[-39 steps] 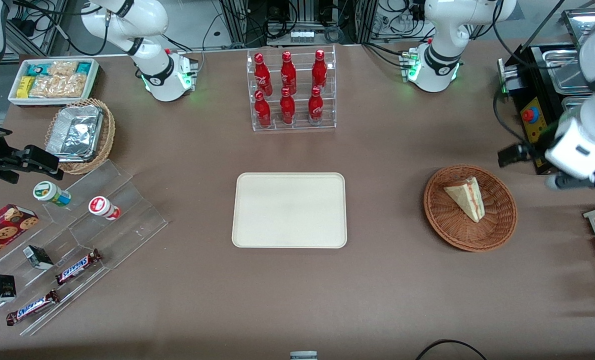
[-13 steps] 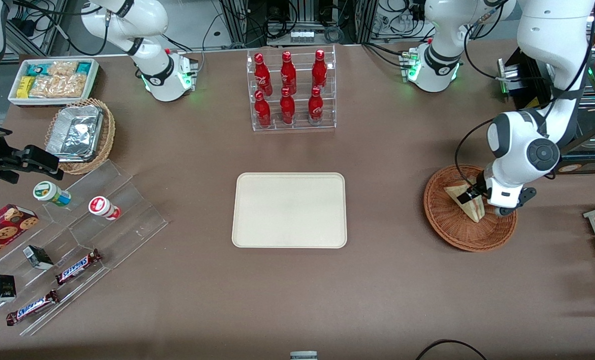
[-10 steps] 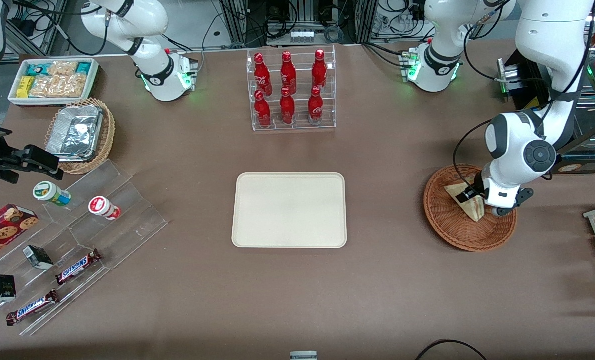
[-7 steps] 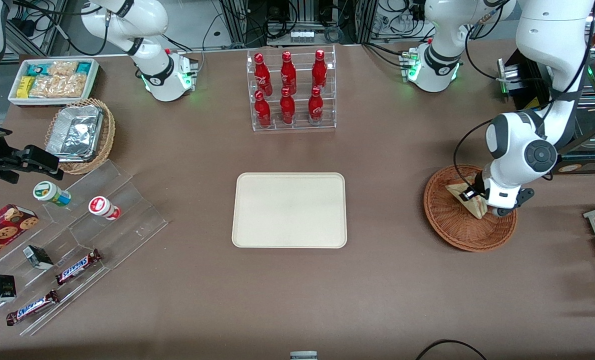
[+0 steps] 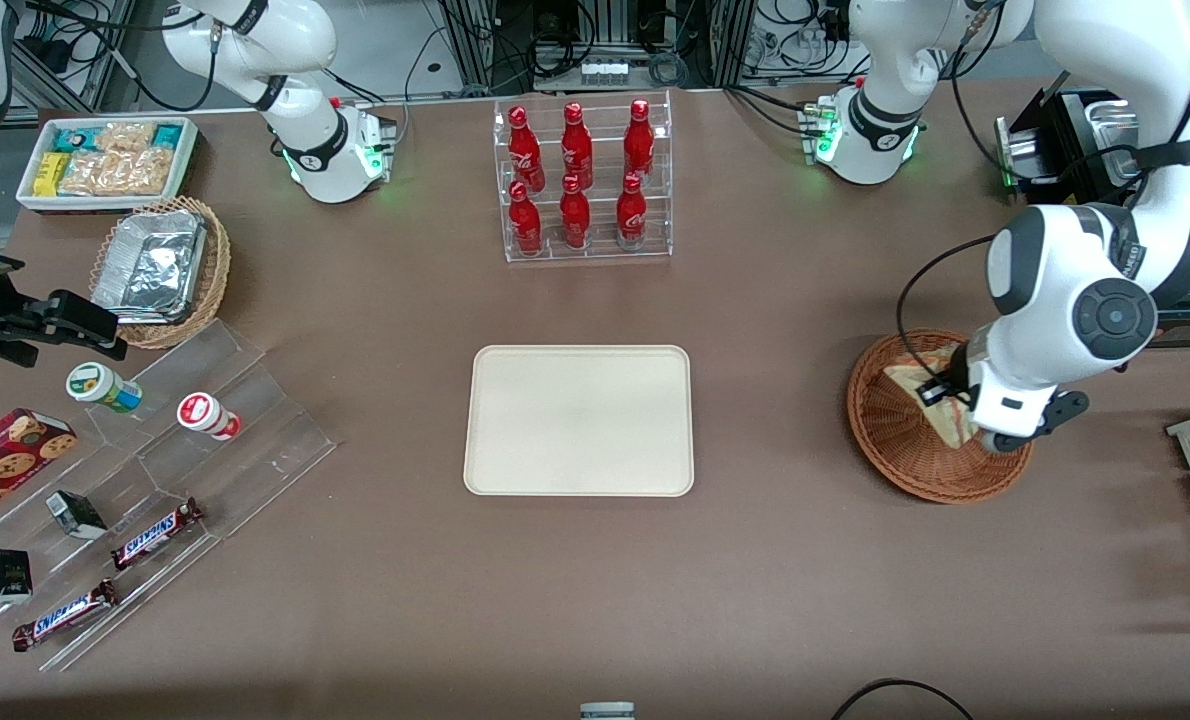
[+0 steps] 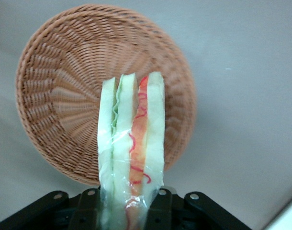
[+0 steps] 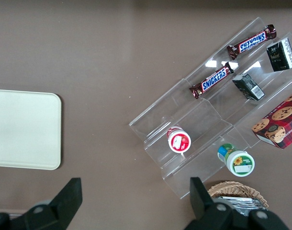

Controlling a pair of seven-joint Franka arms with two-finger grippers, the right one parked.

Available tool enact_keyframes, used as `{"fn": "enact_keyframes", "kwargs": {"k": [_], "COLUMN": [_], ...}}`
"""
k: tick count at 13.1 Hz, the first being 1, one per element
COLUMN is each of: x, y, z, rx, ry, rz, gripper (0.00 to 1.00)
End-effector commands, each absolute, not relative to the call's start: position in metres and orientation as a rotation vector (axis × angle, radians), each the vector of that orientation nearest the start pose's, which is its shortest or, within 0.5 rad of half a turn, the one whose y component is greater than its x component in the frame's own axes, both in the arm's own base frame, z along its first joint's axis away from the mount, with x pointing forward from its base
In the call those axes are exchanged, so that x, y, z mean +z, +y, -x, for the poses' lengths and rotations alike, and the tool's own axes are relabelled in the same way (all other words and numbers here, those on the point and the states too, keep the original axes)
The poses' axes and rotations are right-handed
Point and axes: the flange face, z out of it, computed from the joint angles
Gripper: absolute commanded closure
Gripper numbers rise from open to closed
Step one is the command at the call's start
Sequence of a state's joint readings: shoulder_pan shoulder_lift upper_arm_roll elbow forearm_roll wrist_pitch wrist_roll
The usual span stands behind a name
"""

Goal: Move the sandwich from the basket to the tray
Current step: 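Lift the sandwich and carry it over the white tray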

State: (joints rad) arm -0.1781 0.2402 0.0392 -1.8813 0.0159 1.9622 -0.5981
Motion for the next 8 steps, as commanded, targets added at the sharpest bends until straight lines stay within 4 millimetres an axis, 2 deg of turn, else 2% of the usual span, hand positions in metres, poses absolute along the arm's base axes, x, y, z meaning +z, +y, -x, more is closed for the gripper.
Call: {"fn": "enact_keyframes", "kwargs": {"k": [1,2,3,5,7,8], "x": [0.354,0.351,0.339,0.326,0.319,0.309], "y": [-0.145,-0.178,-0.21,-0.275,-0.318,-0.334], "z": [-0.601,-0.604,-0.602,-0.599,-0.598,-0.598], "rx": [0.223,0.209,0.214,0.227,0.214,0.2], "ry": [-0.588,-0.5,-0.406,-0.297,-0.222,-0.111], "rz": [2.968,2.984,2.993,3.072,3.127,3.15], "gripper": [0.74,0.75,0.75,0.74,0.73,0.72]}}
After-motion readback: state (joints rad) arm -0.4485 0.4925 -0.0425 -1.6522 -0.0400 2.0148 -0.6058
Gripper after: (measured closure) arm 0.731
